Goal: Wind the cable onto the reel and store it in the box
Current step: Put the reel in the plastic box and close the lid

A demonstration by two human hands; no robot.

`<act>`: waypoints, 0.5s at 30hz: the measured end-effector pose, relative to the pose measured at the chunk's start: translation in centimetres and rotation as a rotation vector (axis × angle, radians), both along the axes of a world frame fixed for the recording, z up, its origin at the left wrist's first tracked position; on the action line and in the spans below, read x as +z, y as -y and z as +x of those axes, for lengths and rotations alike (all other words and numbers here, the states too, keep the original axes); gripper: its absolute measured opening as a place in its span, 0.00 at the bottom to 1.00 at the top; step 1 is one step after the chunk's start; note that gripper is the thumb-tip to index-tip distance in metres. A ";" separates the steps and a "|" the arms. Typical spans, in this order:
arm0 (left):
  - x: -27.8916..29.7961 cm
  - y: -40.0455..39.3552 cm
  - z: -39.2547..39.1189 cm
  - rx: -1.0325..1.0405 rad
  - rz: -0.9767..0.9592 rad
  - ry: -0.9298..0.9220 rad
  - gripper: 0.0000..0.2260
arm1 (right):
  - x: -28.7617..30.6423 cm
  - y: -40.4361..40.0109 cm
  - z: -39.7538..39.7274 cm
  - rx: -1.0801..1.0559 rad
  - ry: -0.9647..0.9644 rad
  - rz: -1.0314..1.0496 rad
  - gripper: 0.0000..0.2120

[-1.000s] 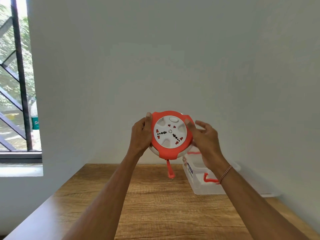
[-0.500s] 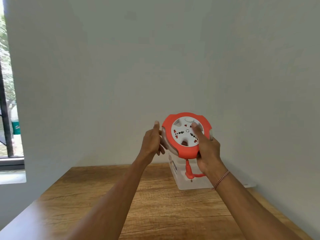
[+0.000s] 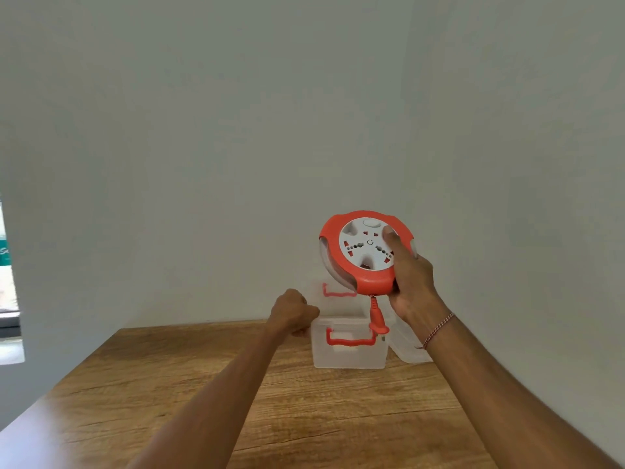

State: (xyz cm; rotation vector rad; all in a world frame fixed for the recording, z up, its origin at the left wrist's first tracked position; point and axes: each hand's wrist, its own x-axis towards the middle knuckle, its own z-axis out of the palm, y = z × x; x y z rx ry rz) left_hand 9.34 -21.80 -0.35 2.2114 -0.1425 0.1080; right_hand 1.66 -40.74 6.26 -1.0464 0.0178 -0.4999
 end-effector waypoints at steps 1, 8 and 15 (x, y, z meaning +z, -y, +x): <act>0.2 -1.0 0.1 -0.012 0.021 -0.002 0.04 | 0.1 -0.1 0.0 0.012 -0.008 -0.013 0.20; 0.8 -8.7 -0.2 -0.194 0.102 -0.039 0.08 | 0.3 -1.6 0.6 0.155 -0.084 -0.136 0.19; 3.1 -12.7 -2.0 -0.355 0.395 -0.083 0.14 | 0.2 -4.1 1.3 0.330 -0.077 -0.214 0.21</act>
